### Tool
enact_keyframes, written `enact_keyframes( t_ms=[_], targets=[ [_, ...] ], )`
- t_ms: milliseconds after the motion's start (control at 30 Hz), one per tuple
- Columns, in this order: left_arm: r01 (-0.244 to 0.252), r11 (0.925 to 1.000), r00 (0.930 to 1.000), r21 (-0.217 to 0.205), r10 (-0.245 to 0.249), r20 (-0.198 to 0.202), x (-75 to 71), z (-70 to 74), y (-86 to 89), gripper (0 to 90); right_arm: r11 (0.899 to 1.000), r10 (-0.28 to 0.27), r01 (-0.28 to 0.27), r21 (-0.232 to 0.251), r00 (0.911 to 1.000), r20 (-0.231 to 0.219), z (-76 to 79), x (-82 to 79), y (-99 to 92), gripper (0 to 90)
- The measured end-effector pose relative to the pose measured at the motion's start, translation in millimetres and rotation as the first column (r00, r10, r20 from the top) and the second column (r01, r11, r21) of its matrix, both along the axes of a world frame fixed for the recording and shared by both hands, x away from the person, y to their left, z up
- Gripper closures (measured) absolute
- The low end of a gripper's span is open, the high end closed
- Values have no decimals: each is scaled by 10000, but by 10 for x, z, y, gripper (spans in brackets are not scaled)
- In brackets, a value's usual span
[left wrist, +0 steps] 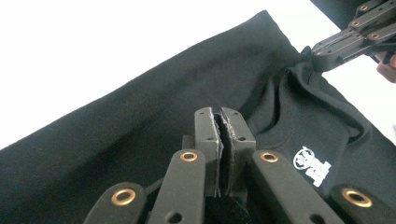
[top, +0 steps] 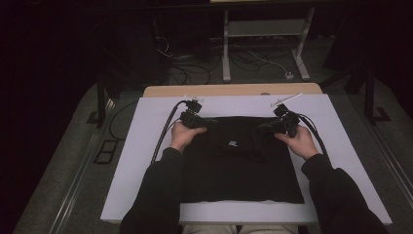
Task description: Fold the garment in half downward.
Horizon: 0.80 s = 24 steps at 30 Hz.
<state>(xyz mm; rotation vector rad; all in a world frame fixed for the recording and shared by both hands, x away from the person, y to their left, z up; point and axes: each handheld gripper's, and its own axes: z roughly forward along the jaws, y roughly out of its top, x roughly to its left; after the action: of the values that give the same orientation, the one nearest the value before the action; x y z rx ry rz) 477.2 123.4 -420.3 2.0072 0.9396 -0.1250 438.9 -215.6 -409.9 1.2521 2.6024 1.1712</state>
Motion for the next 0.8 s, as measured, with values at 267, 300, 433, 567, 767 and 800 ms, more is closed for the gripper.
enact_keyframes(
  t_ms=[267,300,433,567,767,800],
  targets=[
    [-18,9993,9995,-373,29,307,-101,106,58,853,9935,-267,269,1103,9996,-31,63,-80,-114,862],
    [-47,9992,9993,-396,61,361,-117,119,64,852,9932,-282,280,1126,9996,4,67,-89,-123,862],
    [-84,9983,9985,-578,115,542,-183,154,88,852,9898,-322,327,1384,9995,-55,74,-122,-162,862],
    [-62,9963,9971,-861,127,753,-262,173,121,853,9882,-326,330,1498,9995,-48,85,-157,-172,862],
    [-3,9955,9955,-949,93,942,-372,153,111,851,9847,-145,180,1734,9997,-215,85,-212,-164,862],
    [37,9957,9950,-925,55,996,-392,146,110,852,9844,-151,190,1751,9996,-239,80,-229,-159,862]
  ],
)
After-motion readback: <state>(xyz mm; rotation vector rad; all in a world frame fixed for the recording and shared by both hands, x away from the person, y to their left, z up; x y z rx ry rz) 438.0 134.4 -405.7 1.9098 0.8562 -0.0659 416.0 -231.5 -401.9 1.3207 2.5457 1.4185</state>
